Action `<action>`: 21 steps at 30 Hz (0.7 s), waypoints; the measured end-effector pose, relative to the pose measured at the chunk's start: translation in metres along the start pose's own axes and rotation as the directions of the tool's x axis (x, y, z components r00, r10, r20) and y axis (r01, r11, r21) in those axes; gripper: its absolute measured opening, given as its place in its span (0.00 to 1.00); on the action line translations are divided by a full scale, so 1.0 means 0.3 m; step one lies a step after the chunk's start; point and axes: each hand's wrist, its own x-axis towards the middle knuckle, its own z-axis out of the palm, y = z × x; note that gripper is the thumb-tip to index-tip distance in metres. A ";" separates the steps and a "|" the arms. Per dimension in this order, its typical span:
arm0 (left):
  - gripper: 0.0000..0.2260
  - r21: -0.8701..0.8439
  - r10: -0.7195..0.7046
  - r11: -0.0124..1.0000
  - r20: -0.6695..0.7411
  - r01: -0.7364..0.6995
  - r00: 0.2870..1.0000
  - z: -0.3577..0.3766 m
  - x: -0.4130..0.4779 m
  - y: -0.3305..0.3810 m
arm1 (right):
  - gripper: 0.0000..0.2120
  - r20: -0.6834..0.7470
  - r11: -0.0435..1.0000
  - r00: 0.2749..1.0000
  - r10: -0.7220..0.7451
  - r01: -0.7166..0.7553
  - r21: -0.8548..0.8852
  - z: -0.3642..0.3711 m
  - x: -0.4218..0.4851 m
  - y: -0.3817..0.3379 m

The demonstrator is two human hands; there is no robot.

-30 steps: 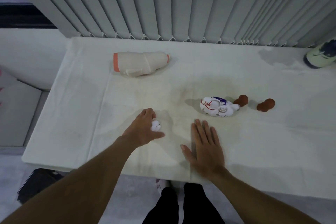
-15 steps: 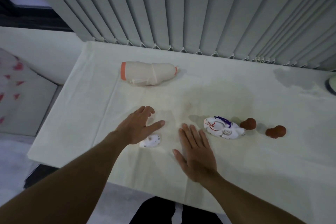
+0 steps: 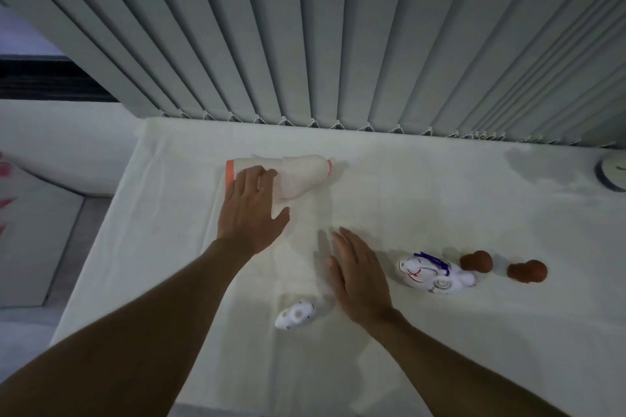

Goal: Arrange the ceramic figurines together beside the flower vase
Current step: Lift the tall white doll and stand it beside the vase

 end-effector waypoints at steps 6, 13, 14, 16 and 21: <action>0.42 0.125 0.034 0.991 0.080 -0.044 0.996 0.031 0.118 -0.056 | 0.38 0.107 0.965 0.961 0.254 -0.259 0.042 -0.038 0.408 -0.111; 0.32 0.218 0.050 0.974 0.028 -0.055 0.998 0.070 0.200 -0.098 | 0.34 0.278 0.936 0.906 0.318 -0.347 0.062 -0.041 0.619 -0.097; 0.31 0.225 0.060 0.972 0.030 -0.065 0.998 0.068 0.210 -0.104 | 0.33 0.282 0.930 0.901 0.328 -0.361 0.072 -0.048 0.630 -0.097; 0.31 0.209 0.094 0.973 0.044 -0.102 0.995 0.064 0.217 -0.119 | 0.32 0.297 0.922 0.900 0.319 -0.367 0.120 -0.071 0.636 -0.101; 0.34 -0.038 0.100 0.994 0.027 -0.099 0.995 0.035 0.234 -0.161 | 0.35 0.260 0.948 0.958 0.117 -0.186 0.257 -0.184 0.679 -0.177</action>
